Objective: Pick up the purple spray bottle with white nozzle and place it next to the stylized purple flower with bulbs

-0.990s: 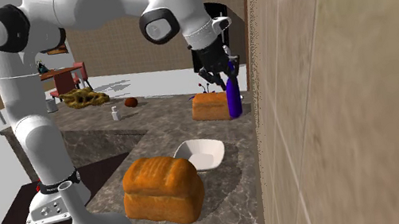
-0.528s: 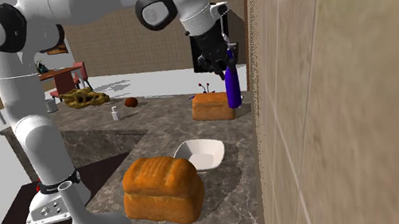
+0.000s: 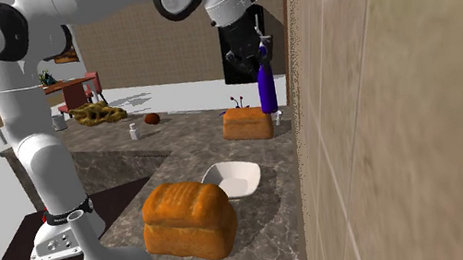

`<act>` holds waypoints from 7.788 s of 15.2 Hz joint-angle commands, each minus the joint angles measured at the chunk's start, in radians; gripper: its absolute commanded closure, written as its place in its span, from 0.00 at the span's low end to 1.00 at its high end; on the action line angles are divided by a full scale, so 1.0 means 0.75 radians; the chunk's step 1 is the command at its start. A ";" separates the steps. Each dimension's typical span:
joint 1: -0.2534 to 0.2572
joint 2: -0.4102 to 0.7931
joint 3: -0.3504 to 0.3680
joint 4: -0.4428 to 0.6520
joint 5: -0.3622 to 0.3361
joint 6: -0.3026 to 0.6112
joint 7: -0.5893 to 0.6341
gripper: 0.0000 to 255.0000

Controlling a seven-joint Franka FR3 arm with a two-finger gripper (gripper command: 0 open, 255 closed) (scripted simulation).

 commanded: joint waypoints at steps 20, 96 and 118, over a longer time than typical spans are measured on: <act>0.266 -0.358 0.491 -0.465 -0.601 0.319 0.914 1.00; 0.698 0.837 0.924 0.300 -0.783 0.559 2.047 1.00; 0.745 0.705 0.911 0.195 -0.807 0.525 2.071 0.00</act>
